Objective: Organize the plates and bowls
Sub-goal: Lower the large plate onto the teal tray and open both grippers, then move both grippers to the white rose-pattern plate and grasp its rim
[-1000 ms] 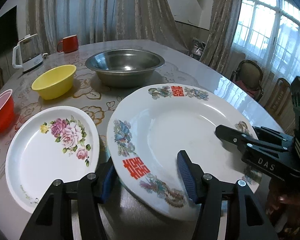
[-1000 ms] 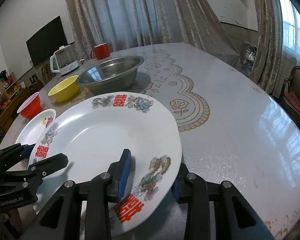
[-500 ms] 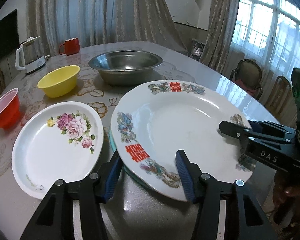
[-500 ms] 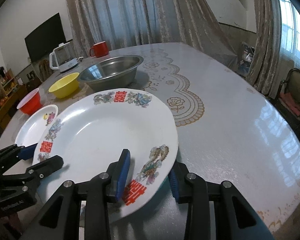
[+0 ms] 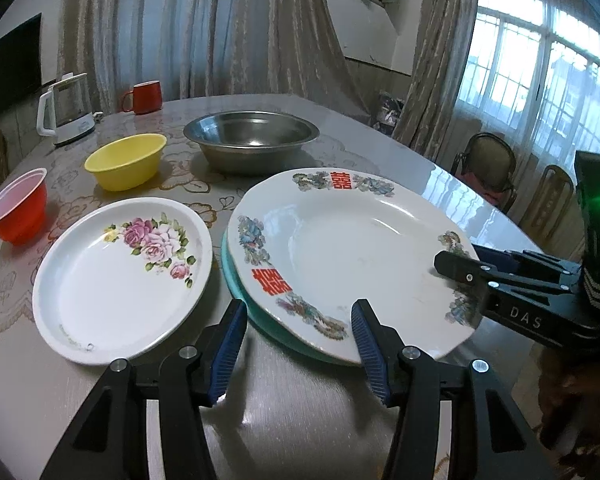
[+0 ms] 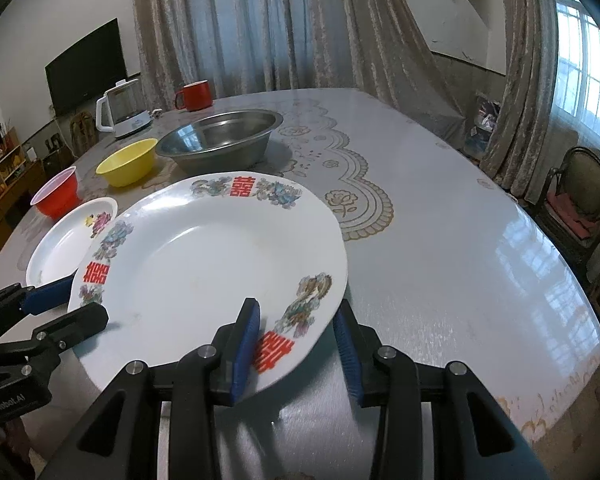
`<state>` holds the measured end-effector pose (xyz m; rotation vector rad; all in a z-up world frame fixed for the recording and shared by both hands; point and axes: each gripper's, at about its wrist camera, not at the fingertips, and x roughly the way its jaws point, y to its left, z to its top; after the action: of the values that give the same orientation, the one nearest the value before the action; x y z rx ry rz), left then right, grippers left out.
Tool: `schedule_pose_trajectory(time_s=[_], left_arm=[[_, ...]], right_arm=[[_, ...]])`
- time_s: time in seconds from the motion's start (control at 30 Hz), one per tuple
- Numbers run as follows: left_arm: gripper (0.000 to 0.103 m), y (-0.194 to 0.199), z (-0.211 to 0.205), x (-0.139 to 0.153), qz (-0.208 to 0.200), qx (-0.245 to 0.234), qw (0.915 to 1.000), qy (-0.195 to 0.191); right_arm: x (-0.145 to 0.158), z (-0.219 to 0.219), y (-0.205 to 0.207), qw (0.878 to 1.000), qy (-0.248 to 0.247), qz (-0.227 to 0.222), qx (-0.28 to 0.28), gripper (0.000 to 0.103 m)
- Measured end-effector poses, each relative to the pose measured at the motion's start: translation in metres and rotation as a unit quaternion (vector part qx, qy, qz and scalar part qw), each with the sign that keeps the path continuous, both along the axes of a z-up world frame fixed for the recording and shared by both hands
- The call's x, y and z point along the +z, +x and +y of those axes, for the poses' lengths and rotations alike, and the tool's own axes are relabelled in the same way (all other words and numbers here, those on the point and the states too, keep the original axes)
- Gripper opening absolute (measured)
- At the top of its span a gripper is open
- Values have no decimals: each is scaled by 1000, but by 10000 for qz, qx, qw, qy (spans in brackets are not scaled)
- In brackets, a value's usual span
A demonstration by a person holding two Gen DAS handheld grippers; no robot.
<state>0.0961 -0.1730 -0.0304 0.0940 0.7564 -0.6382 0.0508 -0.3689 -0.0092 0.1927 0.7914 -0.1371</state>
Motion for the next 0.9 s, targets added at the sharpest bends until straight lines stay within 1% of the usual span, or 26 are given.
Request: schedule_pose_trajectory(time_s=[0.3, 0.4, 0.53, 0.63, 0.73, 0.9], left_arm=[[57, -11, 23, 4, 105, 115, 9993, -330], [58, -14, 31, 3, 147, 217, 9992, -295], [58, -13, 47, -7, 379, 530, 9976, -241], [58, -13, 57, -10, 453, 718, 9961, -237], [62, -15, 65, -7, 386, 892, 9951, -176], [68, -16, 81, -2, 305, 1164, 9926, -185]], right_arm=[[1, 7, -8, 9999, 122, -33, -33, 42], [1, 8, -10, 9999, 143, -39, -46, 42], [2, 10, -12, 9998, 151, -42, -80, 43], [3, 13, -16, 9998, 129, -57, -139, 43], [8, 17, -21, 9997, 27, -127, -192, 43], [25, 24, -30, 9987, -69, -455, -236, 43]])
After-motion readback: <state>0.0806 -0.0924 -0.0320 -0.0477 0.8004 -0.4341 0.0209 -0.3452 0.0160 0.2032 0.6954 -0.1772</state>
